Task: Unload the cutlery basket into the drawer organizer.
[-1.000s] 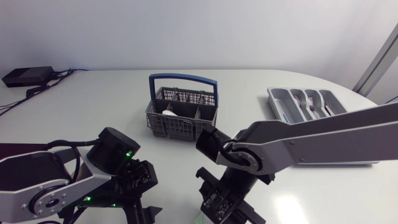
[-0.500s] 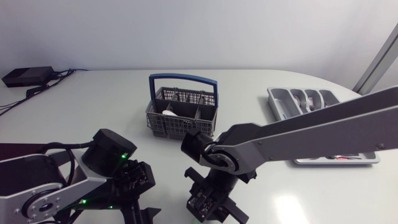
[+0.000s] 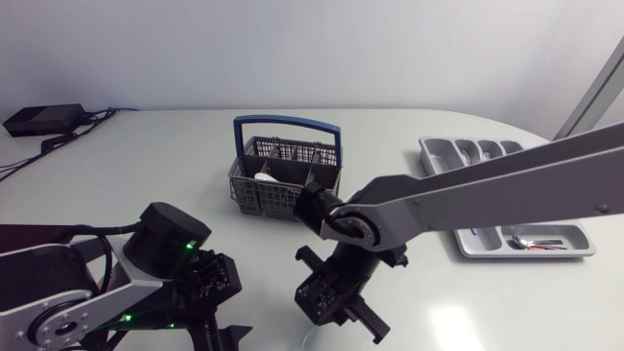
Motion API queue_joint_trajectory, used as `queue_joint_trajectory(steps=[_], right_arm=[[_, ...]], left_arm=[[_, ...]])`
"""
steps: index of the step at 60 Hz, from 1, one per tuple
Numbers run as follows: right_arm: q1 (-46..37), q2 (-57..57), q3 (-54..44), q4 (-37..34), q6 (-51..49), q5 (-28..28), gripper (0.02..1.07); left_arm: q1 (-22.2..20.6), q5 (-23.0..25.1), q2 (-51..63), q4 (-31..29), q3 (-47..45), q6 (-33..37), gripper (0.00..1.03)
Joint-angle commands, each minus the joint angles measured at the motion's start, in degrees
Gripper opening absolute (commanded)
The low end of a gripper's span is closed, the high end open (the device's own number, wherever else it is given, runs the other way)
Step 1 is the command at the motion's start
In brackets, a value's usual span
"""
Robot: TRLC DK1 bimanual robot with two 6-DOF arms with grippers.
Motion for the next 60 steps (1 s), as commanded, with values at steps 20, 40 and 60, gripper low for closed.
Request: queue_joint_trajectory(steps=[20,40,60], right_arm=[[-9.5,-5.2,4.7,-1.7,11.6,-7.9,0.09],[-11.6,-5.0,6.3,-1.5,18.9,-10.0,0.09],[-12.7,-4.8,6.8,-1.6,28.1,-11.4,0.09]], left_arm=[[-0.3,-0.2,-0.9,11.0,-0.6,-0.5,0.95],[-3.7,-0.2,-1.2,16.6,0.9,-2.3,0.97],[-3.8,-3.5,4.0,20.5,4.6,-6.9,0.91]])
